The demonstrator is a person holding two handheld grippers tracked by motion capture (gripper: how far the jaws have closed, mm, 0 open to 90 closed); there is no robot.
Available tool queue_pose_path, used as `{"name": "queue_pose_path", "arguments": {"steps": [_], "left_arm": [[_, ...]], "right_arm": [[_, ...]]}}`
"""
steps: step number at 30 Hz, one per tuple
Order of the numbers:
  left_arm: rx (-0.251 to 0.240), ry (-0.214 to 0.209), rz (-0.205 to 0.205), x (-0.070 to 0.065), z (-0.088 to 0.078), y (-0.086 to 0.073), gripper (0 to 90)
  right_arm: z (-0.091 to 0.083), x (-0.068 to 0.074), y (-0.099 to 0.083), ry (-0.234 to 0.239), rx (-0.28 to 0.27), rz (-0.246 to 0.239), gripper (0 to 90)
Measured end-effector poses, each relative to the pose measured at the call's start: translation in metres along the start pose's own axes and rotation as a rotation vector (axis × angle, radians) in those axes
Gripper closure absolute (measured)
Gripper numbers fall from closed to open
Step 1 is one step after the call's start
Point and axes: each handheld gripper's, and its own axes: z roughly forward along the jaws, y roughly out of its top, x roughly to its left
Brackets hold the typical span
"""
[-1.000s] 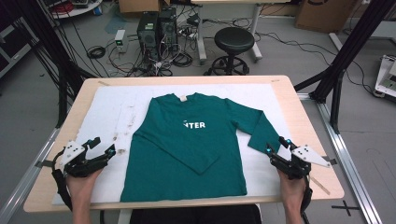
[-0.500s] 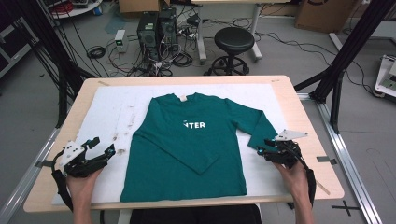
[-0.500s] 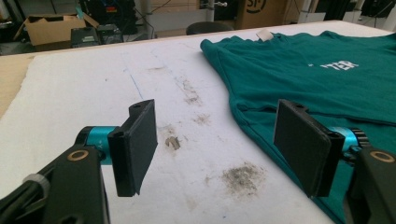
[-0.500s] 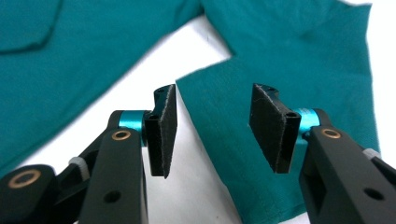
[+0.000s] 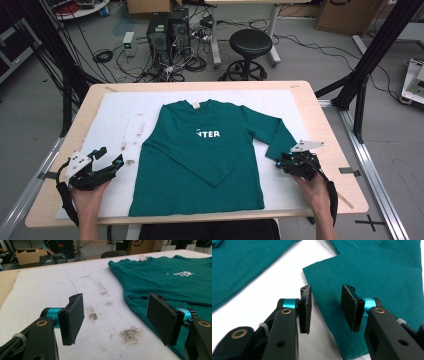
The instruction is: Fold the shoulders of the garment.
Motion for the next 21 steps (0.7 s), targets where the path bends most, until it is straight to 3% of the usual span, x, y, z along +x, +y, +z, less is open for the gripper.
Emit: {"name": "queue_pose_path", "arguments": {"steps": [10,15,16,21], "left_arm": [[0.005,0.005,0.003,0.0,0.0,0.0,30.5],[0.008,0.005,0.006,0.0,0.0,0.0,30.6],[0.007,0.007,0.007,0.0,0.0,0.0,30.6],[0.009,0.008,0.007,0.0,0.0,0.0,30.5]], "right_arm": [[0.0,-0.005,0.001,-0.041,0.005,0.033,87.0],[-0.002,-0.008,0.003,-0.028,-0.011,0.077,87.6],[-0.007,-0.008,0.004,-0.016,-0.045,0.106,87.6],[-0.019,0.0,0.015,-0.002,-0.11,0.103,87.7]]}}
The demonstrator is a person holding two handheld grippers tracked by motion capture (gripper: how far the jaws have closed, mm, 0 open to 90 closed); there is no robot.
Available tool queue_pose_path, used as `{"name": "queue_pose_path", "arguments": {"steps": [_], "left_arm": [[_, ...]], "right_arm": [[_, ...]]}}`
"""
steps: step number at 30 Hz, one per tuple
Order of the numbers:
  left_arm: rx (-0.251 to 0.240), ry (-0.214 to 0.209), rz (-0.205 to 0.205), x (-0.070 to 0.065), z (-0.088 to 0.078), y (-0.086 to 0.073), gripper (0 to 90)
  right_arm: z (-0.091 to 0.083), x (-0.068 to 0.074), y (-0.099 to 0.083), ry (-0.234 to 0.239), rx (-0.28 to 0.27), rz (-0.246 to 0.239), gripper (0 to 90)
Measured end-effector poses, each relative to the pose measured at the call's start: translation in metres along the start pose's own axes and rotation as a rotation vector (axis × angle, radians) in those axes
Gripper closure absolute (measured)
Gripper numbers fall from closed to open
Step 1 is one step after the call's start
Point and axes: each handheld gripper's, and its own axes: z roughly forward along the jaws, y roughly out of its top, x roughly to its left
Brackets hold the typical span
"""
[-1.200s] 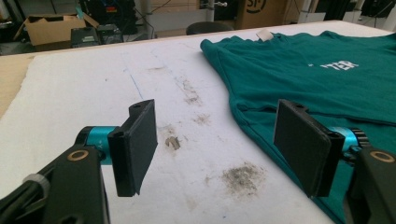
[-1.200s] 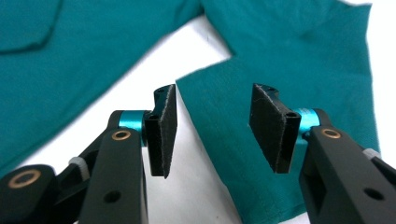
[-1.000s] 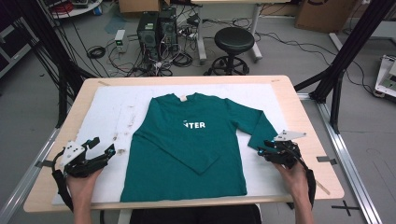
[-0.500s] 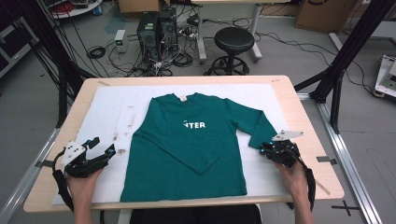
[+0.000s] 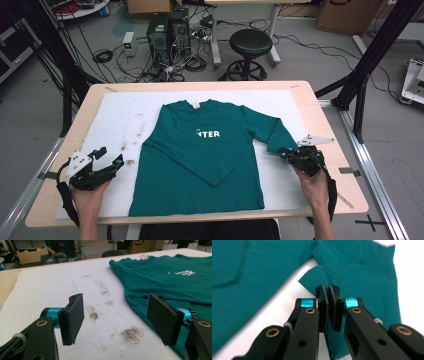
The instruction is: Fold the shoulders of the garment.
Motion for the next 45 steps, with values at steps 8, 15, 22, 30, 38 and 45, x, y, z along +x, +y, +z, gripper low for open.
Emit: {"name": "queue_pose_path", "arguments": {"steps": [8,15,22,30,38,45], "left_arm": [[-0.002,-0.001,0.001,0.0,0.0,0.0,30.5],[-0.001,-0.002,0.001,0.0,0.0,0.0,30.5],[-0.002,-0.002,0.002,0.0,0.0,0.0,30.5],[-0.001,-0.007,-0.001,0.001,0.0,0.0,30.5],[-0.002,-0.009,-0.014,0.002,0.0,0.0,30.5],[-0.005,-0.005,-0.023,0.002,0.0,0.0,30.5]], "right_arm": [[0.001,0.03,0.026,0.043,-0.035,-0.046,87.7],[0.023,0.058,0.04,0.108,-0.024,-0.075,87.6],[0.031,0.071,0.044,0.131,-0.025,-0.073,87.6],[0.042,0.091,0.051,0.183,-0.039,-0.074,87.6],[0.056,0.116,0.061,0.25,-0.058,-0.082,87.6],[0.07,0.139,0.07,0.299,-0.053,-0.098,87.6]]}}
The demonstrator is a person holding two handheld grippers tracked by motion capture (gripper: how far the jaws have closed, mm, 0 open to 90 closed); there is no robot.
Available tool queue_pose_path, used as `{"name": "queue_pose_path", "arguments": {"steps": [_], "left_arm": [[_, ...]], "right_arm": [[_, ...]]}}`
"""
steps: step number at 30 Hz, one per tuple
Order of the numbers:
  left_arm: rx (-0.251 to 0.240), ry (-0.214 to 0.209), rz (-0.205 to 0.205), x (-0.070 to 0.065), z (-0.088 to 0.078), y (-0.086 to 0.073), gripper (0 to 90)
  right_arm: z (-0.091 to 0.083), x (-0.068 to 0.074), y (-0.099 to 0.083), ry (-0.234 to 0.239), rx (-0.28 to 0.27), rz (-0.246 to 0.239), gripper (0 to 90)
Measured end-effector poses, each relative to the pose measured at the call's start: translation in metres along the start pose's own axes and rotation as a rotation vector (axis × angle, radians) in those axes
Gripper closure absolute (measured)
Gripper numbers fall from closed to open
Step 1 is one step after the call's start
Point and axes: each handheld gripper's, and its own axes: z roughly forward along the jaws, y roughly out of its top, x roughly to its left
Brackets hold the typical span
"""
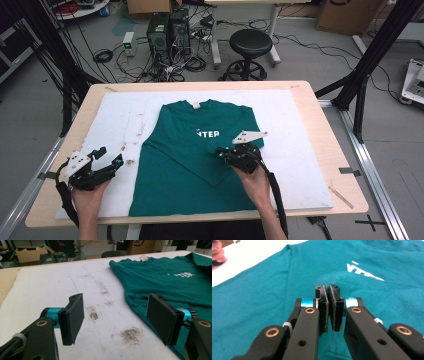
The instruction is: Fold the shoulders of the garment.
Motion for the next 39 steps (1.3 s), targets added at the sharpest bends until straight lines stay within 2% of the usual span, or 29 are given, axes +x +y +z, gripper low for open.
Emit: {"name": "queue_pose_path", "arguments": {"steps": [12,26,39], "left_arm": [[0.003,-0.002,0.009,0.0,0.0,0.0,30.6],[0.004,-0.001,0.009,0.0,0.0,0.0,30.5],[0.005,-0.001,0.009,0.0,0.0,0.0,30.5]], "right_arm": [[0.025,0.025,0.015,0.063,0.001,-0.025,87.6],[0.042,0.04,0.023,0.115,-0.017,-0.033,87.6],[0.054,0.05,0.024,0.156,-0.007,-0.04,87.5]]}}
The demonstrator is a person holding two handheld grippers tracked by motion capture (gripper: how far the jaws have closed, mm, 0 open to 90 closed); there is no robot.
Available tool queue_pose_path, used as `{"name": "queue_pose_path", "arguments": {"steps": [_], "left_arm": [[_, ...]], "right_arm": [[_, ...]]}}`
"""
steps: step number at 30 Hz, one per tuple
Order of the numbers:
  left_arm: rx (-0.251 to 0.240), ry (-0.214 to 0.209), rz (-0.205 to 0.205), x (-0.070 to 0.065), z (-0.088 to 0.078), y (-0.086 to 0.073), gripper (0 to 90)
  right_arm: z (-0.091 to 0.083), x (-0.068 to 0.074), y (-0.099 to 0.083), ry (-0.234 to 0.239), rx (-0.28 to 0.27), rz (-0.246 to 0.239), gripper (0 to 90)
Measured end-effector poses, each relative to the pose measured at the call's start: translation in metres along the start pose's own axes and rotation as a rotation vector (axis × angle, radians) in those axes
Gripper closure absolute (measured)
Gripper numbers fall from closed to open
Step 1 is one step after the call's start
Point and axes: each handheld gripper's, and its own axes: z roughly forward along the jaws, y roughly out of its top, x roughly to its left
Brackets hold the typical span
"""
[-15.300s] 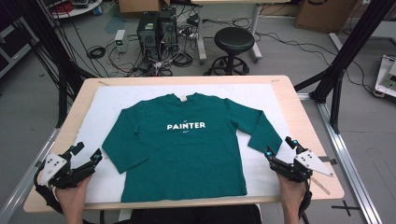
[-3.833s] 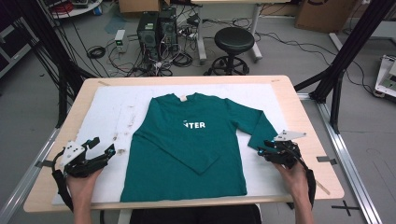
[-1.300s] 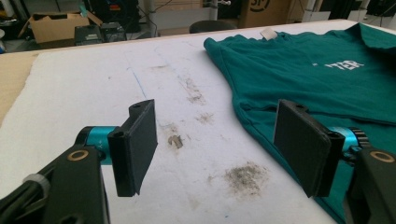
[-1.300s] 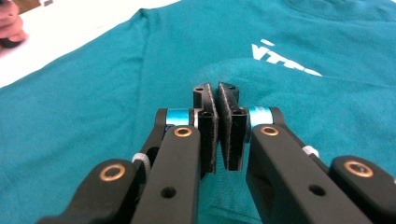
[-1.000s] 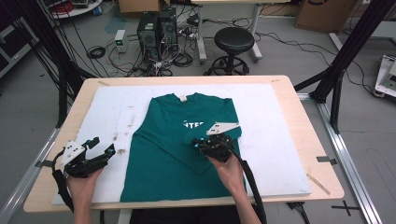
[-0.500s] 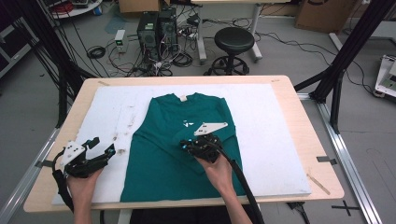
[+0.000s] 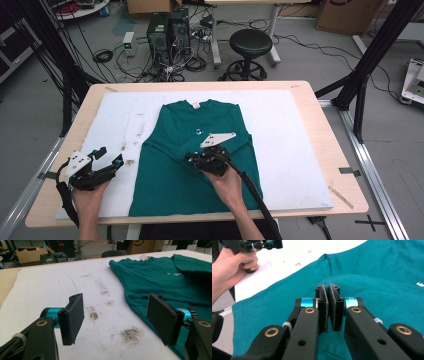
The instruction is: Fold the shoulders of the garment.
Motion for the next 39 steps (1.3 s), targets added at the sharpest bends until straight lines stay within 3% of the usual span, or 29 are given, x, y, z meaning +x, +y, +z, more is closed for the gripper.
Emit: {"name": "queue_pose_path", "arguments": {"steps": [22,25,26,27,29,30,31,34,35,39], "left_arm": [[0.002,0.003,-0.002,0.0,0.0,0.0,30.5],[0.003,0.002,-0.002,0.0,0.001,0.0,30.6],[0.003,0.003,-0.003,0.0,0.001,0.0,30.5],[0.002,0.003,-0.003,0.0,0.001,0.0,30.5],[0.002,0.003,-0.002,0.0,0.001,0.0,30.5],[0.002,0.003,-0.003,0.0,0.001,0.0,30.6],[0.002,0.002,-0.002,0.0,0.0,0.0,30.5],[0.001,0.001,-0.003,0.0,0.0,0.0,30.5],[-0.001,-0.001,-0.001,0.0,0.0,0.0,30.5],[-0.005,-0.005,0.0,0.0,0.0,0.0,30.5]], "right_arm": [[0.007,0.005,-0.006,0.039,0.031,-0.004,86.6],[0.006,0.004,-0.007,0.046,0.028,0.001,76.6],[0.006,0.004,-0.007,0.042,0.028,-0.003,68.6],[0.005,0.004,-0.007,0.023,0.026,0.014,54.2],[0.005,0.003,-0.007,0.036,0.025,0.013,53.1],[0.004,0.003,-0.008,0.033,0.02,0.011,48.7],[0.001,0.003,-0.007,0.009,0.013,0.017,38.9],[-0.001,0.001,-0.008,-0.005,0.009,0.026,34.1],[-0.005,0.0,-0.008,-0.031,0.006,0.031,28.9],[-0.013,-0.005,-0.011,-0.06,-0.012,0.036,25.9]]}}
